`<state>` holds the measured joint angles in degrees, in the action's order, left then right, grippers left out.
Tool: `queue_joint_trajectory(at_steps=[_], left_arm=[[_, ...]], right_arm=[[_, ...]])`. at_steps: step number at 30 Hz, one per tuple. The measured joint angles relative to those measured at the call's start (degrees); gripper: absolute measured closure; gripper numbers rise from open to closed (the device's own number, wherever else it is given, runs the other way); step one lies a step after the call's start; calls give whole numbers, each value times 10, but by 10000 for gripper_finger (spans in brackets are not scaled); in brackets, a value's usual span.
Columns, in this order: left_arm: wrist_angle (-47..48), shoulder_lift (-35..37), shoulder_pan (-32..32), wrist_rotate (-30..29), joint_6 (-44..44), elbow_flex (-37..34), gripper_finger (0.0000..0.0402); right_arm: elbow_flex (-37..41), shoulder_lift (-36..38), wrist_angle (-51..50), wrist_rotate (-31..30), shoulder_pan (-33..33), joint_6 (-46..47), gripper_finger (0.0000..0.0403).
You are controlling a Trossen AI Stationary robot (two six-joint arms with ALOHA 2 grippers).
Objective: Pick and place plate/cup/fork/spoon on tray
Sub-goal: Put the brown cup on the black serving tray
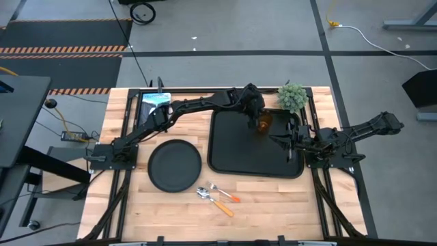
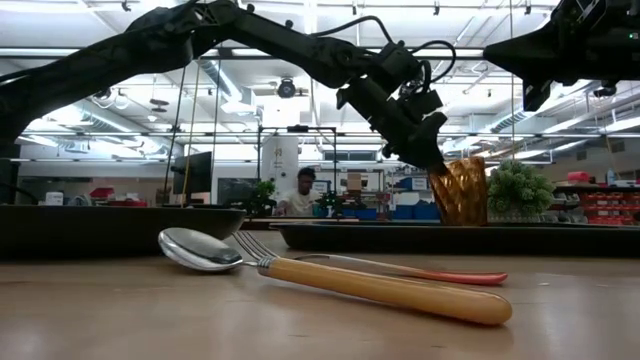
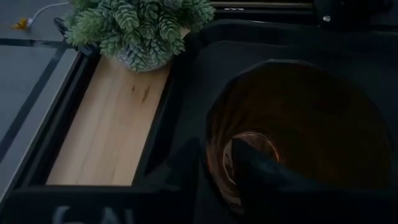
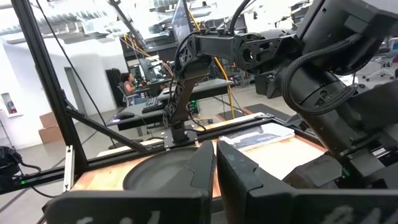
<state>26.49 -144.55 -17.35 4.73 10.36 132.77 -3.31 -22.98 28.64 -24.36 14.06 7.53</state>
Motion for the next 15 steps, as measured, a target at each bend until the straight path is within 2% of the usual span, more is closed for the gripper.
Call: queue_joint_trajectory(at_steps=[7,15], left_arm=[[-7,4,2,1,30,1,245],[-5,25,-2,46,39,2,239]], right_arm=[[0,0,0,0,0,0,376],[0,0,0,0,0,0,376]])
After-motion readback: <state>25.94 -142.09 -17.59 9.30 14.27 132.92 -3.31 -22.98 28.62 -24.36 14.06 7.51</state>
